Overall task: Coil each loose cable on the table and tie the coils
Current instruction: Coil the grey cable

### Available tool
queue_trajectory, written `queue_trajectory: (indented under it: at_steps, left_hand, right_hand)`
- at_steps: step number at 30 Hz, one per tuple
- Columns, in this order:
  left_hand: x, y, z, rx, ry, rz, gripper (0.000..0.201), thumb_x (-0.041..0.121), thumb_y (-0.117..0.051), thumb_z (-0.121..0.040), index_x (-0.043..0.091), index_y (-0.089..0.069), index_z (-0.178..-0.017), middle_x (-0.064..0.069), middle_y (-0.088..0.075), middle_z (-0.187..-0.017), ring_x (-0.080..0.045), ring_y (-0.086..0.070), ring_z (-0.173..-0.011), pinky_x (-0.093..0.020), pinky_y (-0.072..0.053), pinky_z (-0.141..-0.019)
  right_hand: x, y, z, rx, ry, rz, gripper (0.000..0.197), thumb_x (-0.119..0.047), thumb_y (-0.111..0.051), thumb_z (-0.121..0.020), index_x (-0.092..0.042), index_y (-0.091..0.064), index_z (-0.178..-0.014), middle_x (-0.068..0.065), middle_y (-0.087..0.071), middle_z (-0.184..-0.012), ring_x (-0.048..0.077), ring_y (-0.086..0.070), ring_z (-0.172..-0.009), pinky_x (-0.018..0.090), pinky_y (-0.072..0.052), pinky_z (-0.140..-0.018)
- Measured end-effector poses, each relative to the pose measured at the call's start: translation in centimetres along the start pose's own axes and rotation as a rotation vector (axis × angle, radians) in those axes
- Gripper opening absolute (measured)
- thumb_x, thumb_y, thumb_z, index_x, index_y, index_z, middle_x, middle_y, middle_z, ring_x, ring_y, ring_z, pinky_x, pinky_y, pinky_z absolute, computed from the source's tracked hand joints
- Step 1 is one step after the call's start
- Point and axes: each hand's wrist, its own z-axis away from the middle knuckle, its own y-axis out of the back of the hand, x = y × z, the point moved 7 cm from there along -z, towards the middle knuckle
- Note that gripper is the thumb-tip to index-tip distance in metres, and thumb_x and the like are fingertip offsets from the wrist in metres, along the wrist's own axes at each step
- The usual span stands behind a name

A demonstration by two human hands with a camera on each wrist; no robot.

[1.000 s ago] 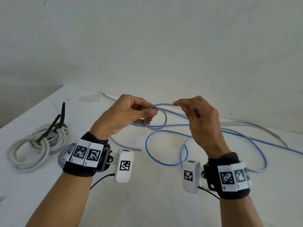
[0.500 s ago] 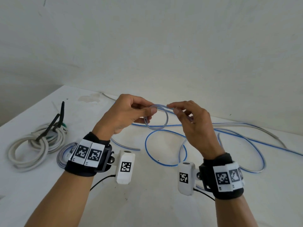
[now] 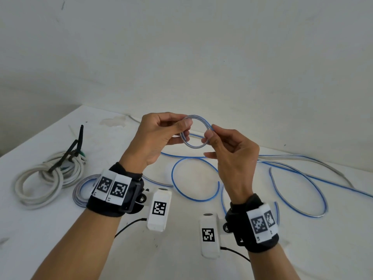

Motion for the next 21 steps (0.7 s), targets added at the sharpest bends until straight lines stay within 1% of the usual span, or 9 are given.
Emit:
queue_trajectory:
  at_steps: [3,8,10,12,14,16,17,19,21]
  left_hand:
    - [-0.1,-0.3,0.1,-0.010,0.011,0.022,0.016,0.010,-0.074,-0.088,0.002,-0.075,-0.102,-0.014,-0.071,-0.079,-0.023,-0.069,-0.071,-0.029,-0.060,-0.072]
    - [0.0,0.0,0.2,-0.004,0.016,0.053,0.024,0.013,-0.073,-0.088,-0.001,-0.072,-0.108,-0.010,-0.073,-0.082,-0.022,-0.071,-0.075,-0.028,-0.059,-0.072]
    - [0.1,-0.4,0.3,-0.015,0.025,0.044,0.038,0.028,-0.071,-0.086,0.003,-0.070,-0.115,-0.009,-0.075,-0.095,-0.023,-0.074,-0.087,-0.033,-0.061,-0.076]
    - [0.0,-1.1,0.3,-0.039,0.089,0.037,0.053,0.049,-0.061,-0.088,0.007,-0.064,-0.121,-0.009,-0.075,-0.105,-0.024,-0.075,-0.092,-0.038,-0.062,-0.079]
    - [-0.4,-1.7,0.4,-0.036,0.179,0.097,0.057,0.056,-0.052,-0.094,0.005,-0.061,-0.117,-0.008,-0.074,-0.094,-0.022,-0.072,-0.076,-0.036,-0.062,-0.070]
    - [-0.8,-1.8,0.6,-0.012,0.251,0.123,0.053,0.056,-0.050,-0.098,0.005,-0.059,-0.109,-0.006,-0.068,-0.077,-0.018,-0.061,-0.057,-0.032,-0.055,-0.058]
    - [-1.0,-1.8,0.7,-0.015,0.278,0.102,0.052,0.056,-0.049,-0.099,0.006,-0.058,-0.107,-0.004,-0.064,-0.071,-0.016,-0.053,-0.051,-0.031,-0.051,-0.055]
    - [-1.4,-2.1,0.9,-0.081,0.309,0.015,0.047,0.054,-0.047,-0.101,0.008,-0.057,-0.102,-0.004,-0.059,-0.065,-0.013,-0.043,-0.048,-0.027,-0.044,-0.051]
    - [-1.6,-2.9,1.1,-0.199,0.314,-0.094,0.048,0.051,-0.042,-0.104,0.009,-0.061,-0.090,-0.002,-0.052,-0.061,-0.011,-0.037,-0.049,-0.025,-0.040,-0.051]
  right_hand:
    - [0.3,0.3,0.0,0.032,0.009,0.034,0.011,-0.014,-0.072,-0.094,-0.010,-0.077,-0.104,0.009,-0.077,-0.084,0.026,-0.075,-0.086,0.029,-0.060,-0.061]
    - [0.5,-0.3,-0.2,-0.052,-0.039,0.006,0.015,-0.013,-0.071,-0.094,-0.009,-0.076,-0.107,0.009,-0.078,-0.088,0.022,-0.076,-0.082,0.028,-0.059,-0.064]
    - [0.3,0.0,-0.5,-0.061,-0.007,0.033,0.013,-0.012,-0.071,-0.094,-0.013,-0.077,-0.106,0.007,-0.078,-0.087,0.021,-0.075,-0.079,0.027,-0.058,-0.068]
    - [0.1,0.0,-0.8,-0.098,0.023,0.090,0.013,-0.012,-0.071,-0.094,-0.016,-0.077,-0.105,0.003,-0.078,-0.086,0.021,-0.074,-0.077,0.025,-0.056,-0.073]
    - [0.1,0.0,-0.9,-0.150,0.041,0.169,0.012,-0.012,-0.072,-0.094,-0.014,-0.078,-0.104,0.001,-0.077,-0.084,0.019,-0.072,-0.076,0.022,-0.055,-0.075]
    - [-0.1,0.0,-0.9,-0.191,0.046,0.207,0.012,-0.012,-0.072,-0.094,-0.011,-0.078,-0.104,0.001,-0.077,-0.083,0.015,-0.071,-0.074,0.020,-0.054,-0.075]
    - [-0.2,-0.1,-0.9,-0.209,0.040,0.208,0.012,-0.012,-0.072,-0.094,-0.012,-0.078,-0.104,0.000,-0.077,-0.083,0.014,-0.071,-0.073,0.019,-0.054,-0.074]
    - [-0.4,-0.4,-0.7,-0.236,0.036,0.208,0.012,-0.012,-0.072,-0.093,-0.017,-0.079,-0.101,-0.002,-0.077,-0.083,0.014,-0.071,-0.073,0.018,-0.054,-0.073]
    - [-0.6,-0.8,-0.5,-0.250,0.049,0.236,0.013,-0.012,-0.072,-0.094,-0.022,-0.078,-0.100,-0.006,-0.078,-0.084,0.013,-0.072,-0.074,0.018,-0.054,-0.073]
